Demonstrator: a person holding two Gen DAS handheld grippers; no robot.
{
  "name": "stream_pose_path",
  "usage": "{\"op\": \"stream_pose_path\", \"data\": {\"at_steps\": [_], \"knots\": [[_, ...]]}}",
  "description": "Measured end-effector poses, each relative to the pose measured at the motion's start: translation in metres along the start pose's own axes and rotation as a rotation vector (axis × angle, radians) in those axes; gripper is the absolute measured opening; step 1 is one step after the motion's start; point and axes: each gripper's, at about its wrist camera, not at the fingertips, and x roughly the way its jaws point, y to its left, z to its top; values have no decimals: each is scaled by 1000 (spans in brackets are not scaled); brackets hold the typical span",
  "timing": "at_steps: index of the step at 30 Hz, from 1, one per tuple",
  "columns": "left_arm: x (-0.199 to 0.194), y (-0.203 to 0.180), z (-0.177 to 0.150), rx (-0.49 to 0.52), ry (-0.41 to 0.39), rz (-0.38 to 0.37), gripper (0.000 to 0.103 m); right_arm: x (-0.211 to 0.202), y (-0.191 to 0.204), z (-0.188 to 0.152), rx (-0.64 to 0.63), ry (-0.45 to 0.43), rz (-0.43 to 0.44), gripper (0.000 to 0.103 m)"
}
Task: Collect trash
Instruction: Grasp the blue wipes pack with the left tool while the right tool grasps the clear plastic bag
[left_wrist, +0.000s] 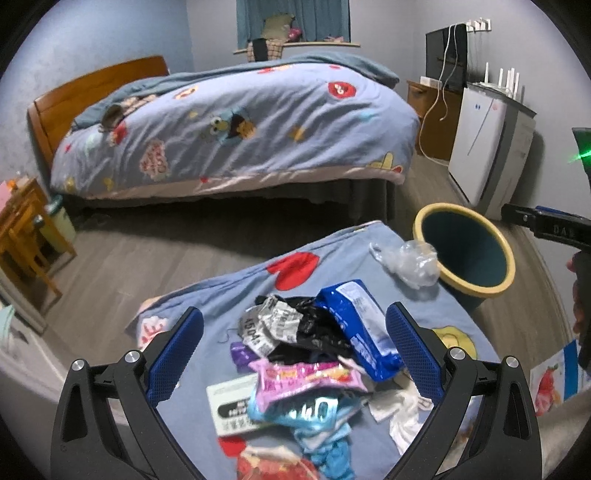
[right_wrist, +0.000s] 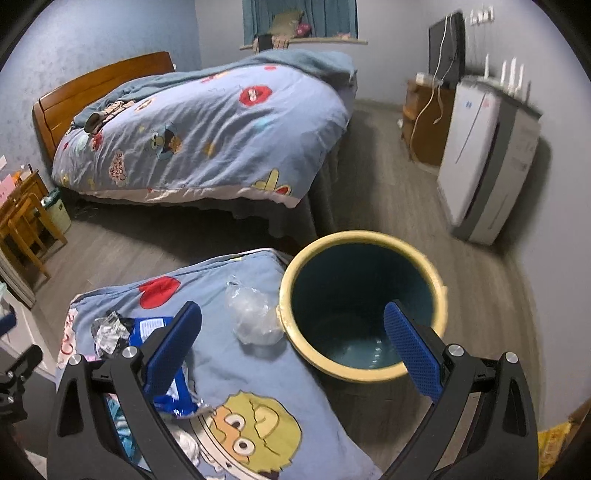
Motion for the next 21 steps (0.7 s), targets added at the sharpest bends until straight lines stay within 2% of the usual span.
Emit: {"op": "stream_pose_path", "data": {"at_steps": [5,9,16,18,20,21], "knots": [[43,-6,-1,28,74,-11,98,47,-7,6,21,67,42,97],[68,-19,-3,59,105,-43,98,86,2,6,-15,134,57,96],[110,-44,-6,93,166,-85,93,129,26,0,-72,239,139,74],[122,-47,-7,76,191,-98,88,137,31,-3,-99,263,145,65],[132,-51,-10,75,222,-117,79,147,34,-7,-113,287,142,60],[136,-53,-12,82,231,-119,78,151,36,-9,-117,301,141,58]]}}
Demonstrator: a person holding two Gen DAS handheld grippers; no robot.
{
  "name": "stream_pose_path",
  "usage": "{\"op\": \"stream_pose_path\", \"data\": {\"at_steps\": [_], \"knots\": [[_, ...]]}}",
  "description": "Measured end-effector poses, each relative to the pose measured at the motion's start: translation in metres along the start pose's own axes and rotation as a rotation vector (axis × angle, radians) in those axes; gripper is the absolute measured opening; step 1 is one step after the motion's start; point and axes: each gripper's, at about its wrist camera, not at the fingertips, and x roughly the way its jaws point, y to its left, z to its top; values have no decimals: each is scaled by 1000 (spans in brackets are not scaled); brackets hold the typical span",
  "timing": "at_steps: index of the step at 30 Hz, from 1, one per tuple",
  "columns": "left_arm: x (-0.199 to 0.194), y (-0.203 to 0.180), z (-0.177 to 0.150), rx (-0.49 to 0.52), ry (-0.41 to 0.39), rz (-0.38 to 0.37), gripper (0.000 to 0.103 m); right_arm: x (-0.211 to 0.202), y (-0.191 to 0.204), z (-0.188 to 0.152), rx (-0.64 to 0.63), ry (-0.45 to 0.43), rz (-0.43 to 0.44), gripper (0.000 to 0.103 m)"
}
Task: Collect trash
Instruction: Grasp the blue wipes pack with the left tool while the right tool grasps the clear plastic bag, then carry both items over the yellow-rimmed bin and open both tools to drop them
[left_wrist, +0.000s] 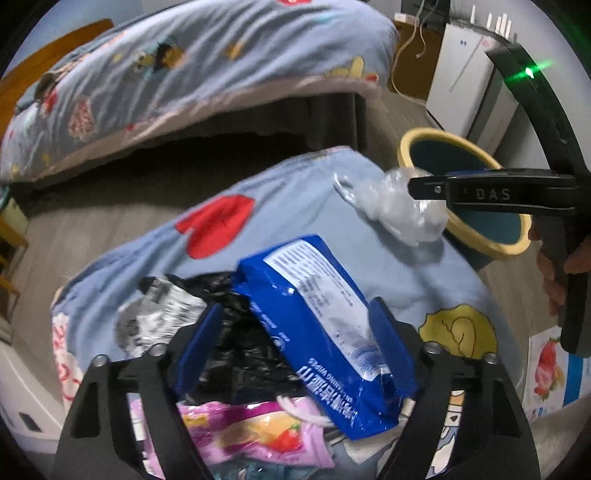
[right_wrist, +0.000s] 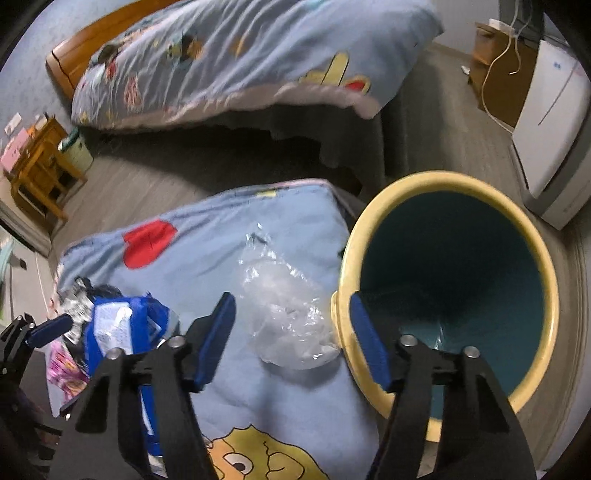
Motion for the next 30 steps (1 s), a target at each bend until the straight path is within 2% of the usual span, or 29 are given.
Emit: {"op": "stream_pose_path", "data": {"at_steps": [1,3,4,5,6,9,10,11,14,18,22,30], "knots": [[4,-2,0,9,8,-3,76,7,0,0,-4,17,-3,57],[11,-4,-1,8,30,-14,71,17,0,-2,-11,53,6,42],[13,-4,-1,0,37,-18,69,20,0,-3,-14,67,1,39],[14,-4,-1,-9,41,-25,65,21,1,-4,-18,70,-3,33],[14,-5,-1,-14,41,-34,64,22,1,-4,-19,74,-5,24],[12,-8,-1,-7,38,-38,53,19,0,-4,-10,72,13,12],[12,-8,0,-7,38,-35,40,16,1,-3,-15,66,9,11],[10,-7,-1,-11,42,-37,34,13,2,-1,-16,60,6,10],[6,-5,-2,-26,32,-52,27,-3,1,4,8,19,27,9],[-3,-9,0,4,-1,-25,22,-31,-1,10,19,-50,55,9],[-20,-8,7,-22,-58,-16,16,-53,-14,12,47,-102,55,9],[-62,-23,24,8,-193,1,15,-78,-68,13,164,-149,8,9]]}}
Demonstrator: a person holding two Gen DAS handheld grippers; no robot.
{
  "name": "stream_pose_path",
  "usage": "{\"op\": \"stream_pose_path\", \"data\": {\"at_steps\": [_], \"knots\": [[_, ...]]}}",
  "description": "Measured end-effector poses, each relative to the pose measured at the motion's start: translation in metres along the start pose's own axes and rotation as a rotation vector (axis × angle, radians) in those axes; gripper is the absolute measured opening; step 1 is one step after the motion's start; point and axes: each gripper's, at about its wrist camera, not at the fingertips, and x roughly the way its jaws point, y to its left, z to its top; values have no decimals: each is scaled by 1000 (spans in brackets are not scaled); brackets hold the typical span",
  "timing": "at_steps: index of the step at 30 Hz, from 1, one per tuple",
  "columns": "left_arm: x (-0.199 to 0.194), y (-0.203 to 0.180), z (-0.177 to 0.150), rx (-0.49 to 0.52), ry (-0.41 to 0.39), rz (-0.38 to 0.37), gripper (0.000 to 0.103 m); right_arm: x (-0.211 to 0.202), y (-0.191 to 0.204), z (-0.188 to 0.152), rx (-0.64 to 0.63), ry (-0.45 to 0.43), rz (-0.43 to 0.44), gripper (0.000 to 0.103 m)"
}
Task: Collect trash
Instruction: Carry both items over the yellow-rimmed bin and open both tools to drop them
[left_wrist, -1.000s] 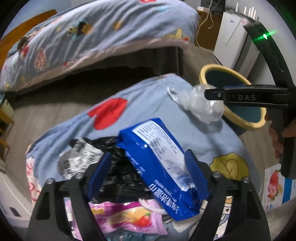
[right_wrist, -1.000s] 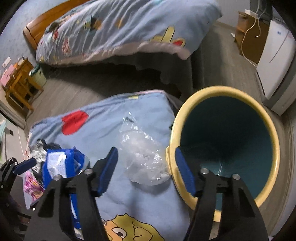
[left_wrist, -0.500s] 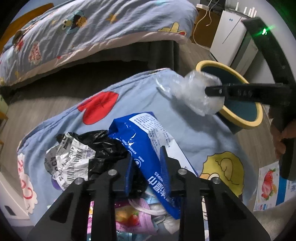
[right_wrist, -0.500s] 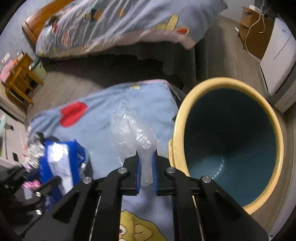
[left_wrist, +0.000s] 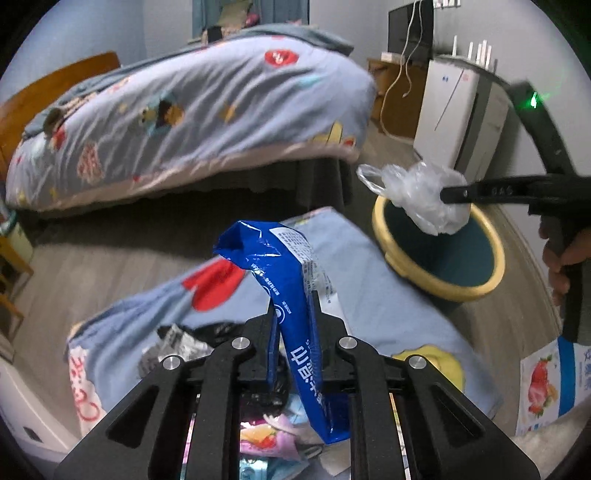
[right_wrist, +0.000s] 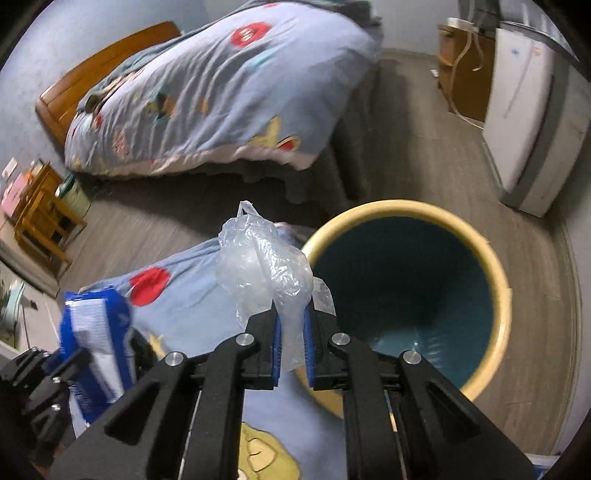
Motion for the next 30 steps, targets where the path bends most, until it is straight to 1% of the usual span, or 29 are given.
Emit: {"op": "stream_pose_path", "data": {"at_steps": [4,9,12,15,18,20,23,28,30], "knots": [[-9,-11,15,4,-36,-15,15,-3,-29,6,58,-20,-36,9],[-6,-38,32,13,-45,-69,15,-9,-61,7,27,-45,-99,9],[-2,-55,41,34,-55,-88,15,-7,-82,6,35,-38,-103,9],[10,-74,52,40,-48,-115,15,-1,-93,-1,46,-11,-124,9],[30,-95,60,41,-23,-145,15,4,-106,-6,67,13,-145,9],[48,-112,65,50,1,-162,15,6,-117,-8,110,23,-149,9],[68,-130,71,75,18,-177,15,7,-129,-13,165,33,-136,9],[88,-154,82,122,6,-175,15,12,-138,-16,202,43,-138,9],[93,-159,84,133,5,-174,16,12,-141,-15,213,39,-142,11]]}}
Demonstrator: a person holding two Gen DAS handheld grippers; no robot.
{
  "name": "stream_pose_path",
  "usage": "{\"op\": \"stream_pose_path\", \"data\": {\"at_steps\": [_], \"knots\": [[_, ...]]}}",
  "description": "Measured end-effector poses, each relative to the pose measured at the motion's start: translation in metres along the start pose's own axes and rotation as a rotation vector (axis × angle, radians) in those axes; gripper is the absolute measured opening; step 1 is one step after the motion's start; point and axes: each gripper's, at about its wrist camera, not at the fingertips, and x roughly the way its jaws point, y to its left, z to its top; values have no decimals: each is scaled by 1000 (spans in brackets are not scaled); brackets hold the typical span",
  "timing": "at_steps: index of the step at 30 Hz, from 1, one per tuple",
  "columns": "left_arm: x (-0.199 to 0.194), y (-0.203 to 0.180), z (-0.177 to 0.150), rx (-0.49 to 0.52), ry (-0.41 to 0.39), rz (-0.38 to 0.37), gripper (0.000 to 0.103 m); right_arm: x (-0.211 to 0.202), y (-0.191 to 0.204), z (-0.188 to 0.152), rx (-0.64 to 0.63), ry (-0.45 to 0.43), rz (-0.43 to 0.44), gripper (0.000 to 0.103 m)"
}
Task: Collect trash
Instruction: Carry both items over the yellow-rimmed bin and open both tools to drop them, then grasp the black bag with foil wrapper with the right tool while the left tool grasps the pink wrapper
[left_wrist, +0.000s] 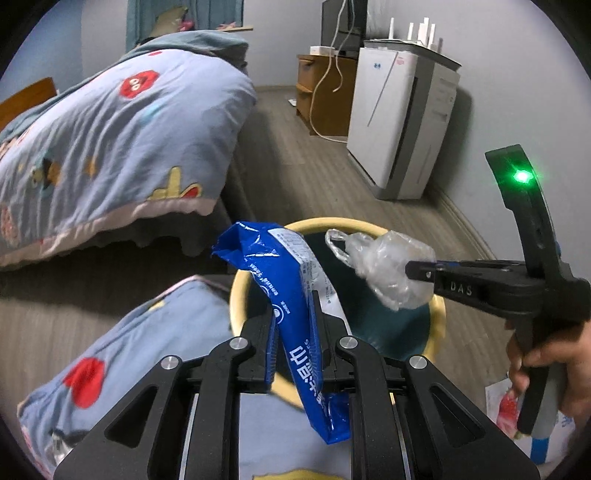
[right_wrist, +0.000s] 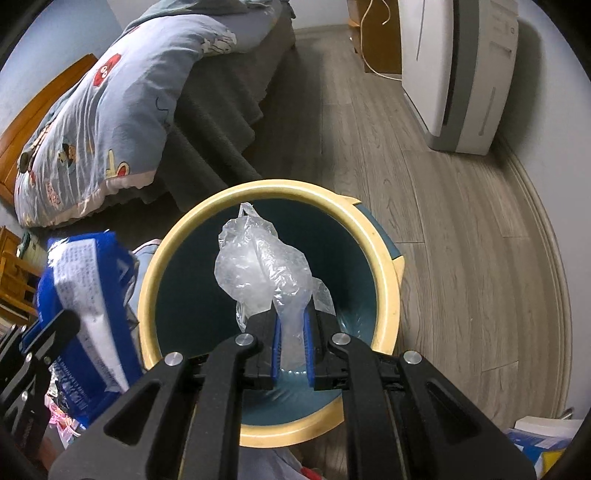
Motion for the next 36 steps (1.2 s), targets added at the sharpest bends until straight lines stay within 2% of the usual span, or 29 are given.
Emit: {"op": "stream_pose_path", "data": {"at_steps": [2,5,8,9,10,12,14,15,17,19,21,27,36], "knots": [[5,-3,3,6,2,3,19,1,-3,2,16,-2,0,14],[8,-4,4,6,-1,10,31,1,-8,1,40,-7,5,33],[8,-3,3,2,-4,9,36,1,-10,2,48,-6,2,41],[8,-3,1,-1,-4,8,39,1,-9,1,47,-8,0,48],[8,-3,0,-3,-5,10,48,0,-9,2,47,-10,-1,53],[6,-1,-3,-9,-11,11,54,-2,-7,2,46,-23,1,77],[4,0,-6,-13,-10,21,66,-8,-5,3,45,-44,-2,92],[1,2,-7,-16,-12,32,70,-11,-4,4,40,-54,-6,96],[-5,5,-9,-19,-24,51,86,-18,-1,5,23,-74,-18,97],[-17,9,-11,-32,-41,74,88,-26,4,6,-1,-90,-51,97],[-27,16,-14,-48,-45,94,94,-33,11,6,-31,-107,-77,97],[-79,48,-31,-77,-74,157,95,-63,41,0,-120,-164,-101,97],[-167,122,-76,-138,-95,256,96,-106,109,-28,-172,-207,8,97]]}}
